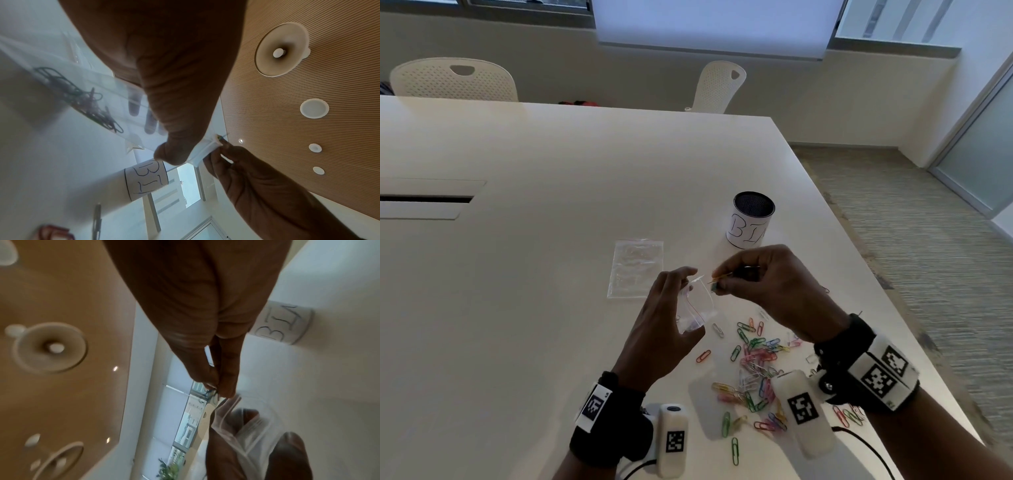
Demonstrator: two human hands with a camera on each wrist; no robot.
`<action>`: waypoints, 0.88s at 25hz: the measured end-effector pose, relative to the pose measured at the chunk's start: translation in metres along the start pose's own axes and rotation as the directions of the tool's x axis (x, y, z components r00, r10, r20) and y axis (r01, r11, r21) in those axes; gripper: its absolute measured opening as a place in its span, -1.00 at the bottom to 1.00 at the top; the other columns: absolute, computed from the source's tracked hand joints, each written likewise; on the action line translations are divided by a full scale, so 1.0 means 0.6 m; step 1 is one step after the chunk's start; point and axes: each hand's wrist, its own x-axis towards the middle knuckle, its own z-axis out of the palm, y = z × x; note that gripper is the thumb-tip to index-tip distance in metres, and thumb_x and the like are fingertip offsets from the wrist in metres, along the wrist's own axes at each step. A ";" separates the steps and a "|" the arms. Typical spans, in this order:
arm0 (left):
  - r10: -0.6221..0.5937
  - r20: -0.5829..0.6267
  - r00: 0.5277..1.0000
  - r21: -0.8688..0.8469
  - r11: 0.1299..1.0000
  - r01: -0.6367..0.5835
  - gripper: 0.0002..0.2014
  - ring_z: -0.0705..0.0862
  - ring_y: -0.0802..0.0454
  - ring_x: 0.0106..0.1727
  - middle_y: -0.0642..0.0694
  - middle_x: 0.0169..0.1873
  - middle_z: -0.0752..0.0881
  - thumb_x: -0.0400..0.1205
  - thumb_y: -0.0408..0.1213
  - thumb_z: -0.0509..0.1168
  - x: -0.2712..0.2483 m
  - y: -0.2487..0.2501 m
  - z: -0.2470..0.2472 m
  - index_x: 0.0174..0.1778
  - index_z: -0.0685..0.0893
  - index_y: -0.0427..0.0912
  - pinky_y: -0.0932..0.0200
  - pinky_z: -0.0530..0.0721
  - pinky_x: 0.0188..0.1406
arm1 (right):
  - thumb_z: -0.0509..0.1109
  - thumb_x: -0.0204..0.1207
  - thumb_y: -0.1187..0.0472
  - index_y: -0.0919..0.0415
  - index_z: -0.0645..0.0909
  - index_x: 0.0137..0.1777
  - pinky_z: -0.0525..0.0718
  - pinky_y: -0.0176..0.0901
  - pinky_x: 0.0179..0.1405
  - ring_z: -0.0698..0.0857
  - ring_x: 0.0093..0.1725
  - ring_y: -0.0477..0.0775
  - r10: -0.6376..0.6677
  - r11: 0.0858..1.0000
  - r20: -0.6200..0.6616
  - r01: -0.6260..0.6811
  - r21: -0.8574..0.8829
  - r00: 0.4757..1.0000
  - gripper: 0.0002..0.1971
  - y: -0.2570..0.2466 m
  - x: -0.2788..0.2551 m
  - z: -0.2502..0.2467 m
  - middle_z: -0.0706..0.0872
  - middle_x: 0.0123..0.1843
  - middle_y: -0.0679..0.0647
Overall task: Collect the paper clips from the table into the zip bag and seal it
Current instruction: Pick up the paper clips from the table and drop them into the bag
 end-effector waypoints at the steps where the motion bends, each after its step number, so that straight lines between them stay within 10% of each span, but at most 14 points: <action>1: -0.001 -0.002 1.000 0.002 1.000 0.001 -0.17 0.55 0.18 0.35 0.07 0.40 0.48 0.48 -0.26 0.62 0.000 0.000 0.000 0.61 0.34 0.06 0.16 0.77 0.20 | 0.61 0.52 0.37 0.25 0.86 0.05 0.84 -0.32 0.07 0.91 -0.05 -0.11 -0.036 0.995 0.007 0.036 -0.095 0.999 -0.86 -0.006 0.003 0.011 0.93 -0.10 0.05; 8: -0.012 -0.014 1.000 0.010 1.000 0.012 -0.21 0.56 0.16 0.33 0.05 0.39 0.50 0.48 -0.29 0.61 0.001 0.003 -0.003 0.59 0.37 0.02 0.36 0.68 0.15 | 0.63 0.52 0.29 0.13 0.87 0.11 0.73 -0.58 -0.01 0.85 -0.07 -0.33 -0.173 0.933 -0.005 0.162 -0.320 0.985 -0.81 -0.015 0.011 0.024 0.90 -0.05 -0.10; 12: -0.003 -0.035 0.999 -0.007 1.000 0.003 -0.20 0.48 0.37 0.34 0.11 0.40 0.48 0.50 -0.26 0.61 -0.001 0.004 -0.008 0.61 0.36 0.05 0.47 0.58 0.22 | 0.59 0.56 0.24 0.09 0.84 -0.02 0.84 -0.32 -0.02 0.85 -0.16 -0.20 -0.131 0.912 -0.101 0.081 -0.401 0.986 -0.94 0.027 0.009 -0.003 0.87 -0.17 -0.12; 17: 0.016 -0.039 0.999 0.000 1.000 -0.016 -0.20 0.47 0.39 0.33 0.06 0.40 0.49 0.50 -0.25 0.61 -0.001 0.002 -0.010 0.61 0.35 0.03 0.30 0.64 0.29 | 0.55 0.56 -0.05 -0.02 0.69 0.31 0.74 -0.19 0.21 0.67 0.24 -0.11 0.102 0.806 0.250 0.067 -0.588 0.963 -0.64 0.102 -0.009 0.044 0.68 0.31 -0.08; 22: 0.009 -0.032 0.999 -0.016 1.000 -0.010 -0.21 0.48 0.40 0.33 0.17 0.34 0.46 0.50 -0.03 0.56 0.000 0.003 -0.011 0.62 0.34 0.06 0.52 0.55 0.17 | 0.52 0.61 0.04 0.01 0.71 0.29 0.69 -0.11 0.27 0.59 0.27 -0.06 0.018 0.750 0.355 0.222 -0.623 0.935 -0.72 0.111 -0.011 0.085 0.65 0.33 -0.04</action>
